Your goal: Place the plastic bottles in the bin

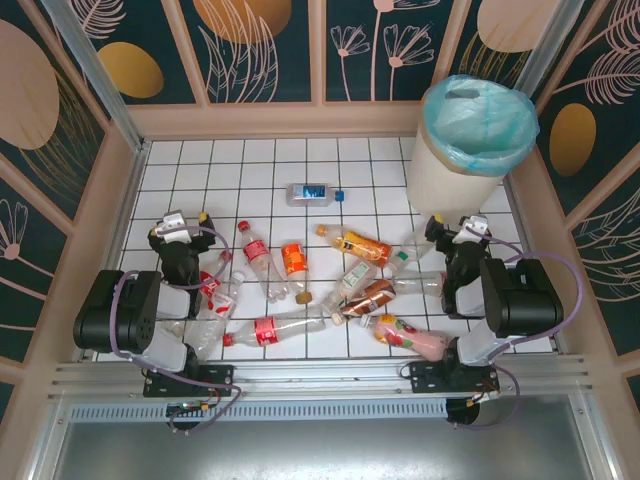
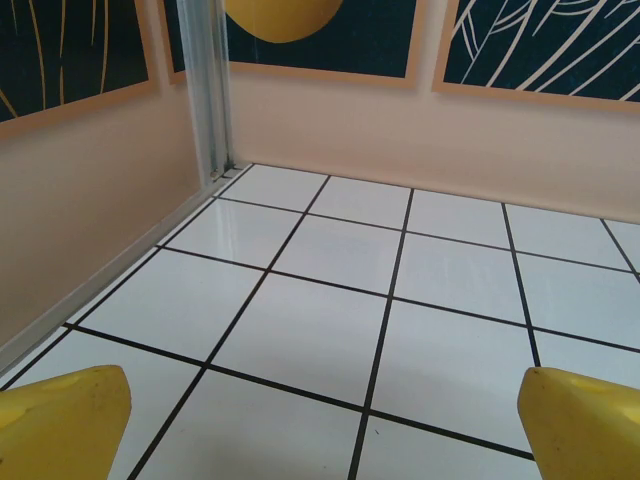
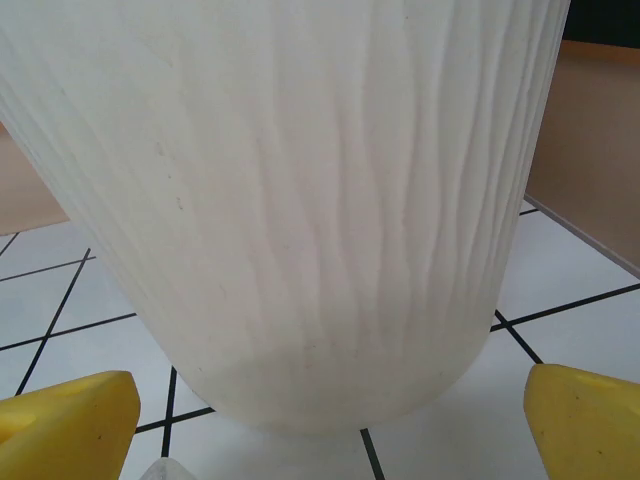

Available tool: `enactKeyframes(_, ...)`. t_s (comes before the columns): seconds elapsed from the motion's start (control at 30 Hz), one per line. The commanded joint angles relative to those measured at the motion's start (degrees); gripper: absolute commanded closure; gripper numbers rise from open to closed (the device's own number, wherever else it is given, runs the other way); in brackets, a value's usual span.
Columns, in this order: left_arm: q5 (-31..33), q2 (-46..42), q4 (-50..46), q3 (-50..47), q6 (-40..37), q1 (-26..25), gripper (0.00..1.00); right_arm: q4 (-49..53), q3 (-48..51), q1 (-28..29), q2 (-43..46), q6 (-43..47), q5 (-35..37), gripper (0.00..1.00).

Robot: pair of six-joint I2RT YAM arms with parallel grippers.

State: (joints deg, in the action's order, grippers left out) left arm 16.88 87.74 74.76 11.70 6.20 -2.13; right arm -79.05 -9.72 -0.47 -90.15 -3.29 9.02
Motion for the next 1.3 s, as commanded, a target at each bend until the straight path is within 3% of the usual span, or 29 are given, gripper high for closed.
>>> enactKeyframes(0.0, -0.8, -0.6, 0.3, 0.7, -0.1, 0.5, 0.01, -0.3, -1.1, 0.4, 0.4, 0.7, 1.3, 0.01)
enactKeyframes(1.2, -0.6, -1.0, 0.6, 0.6, -0.1, 0.5, 0.01, -1.7, -0.2, -0.5, 0.9, 0.1, -0.2, 0.01)
enactKeyframes(1.27, 0.0, -3.9, -2.8, 1.3, 0.2, 0.5, 0.02, -0.6, 0.4, -0.5, 3.6, 0.6, -1.5, 0.03)
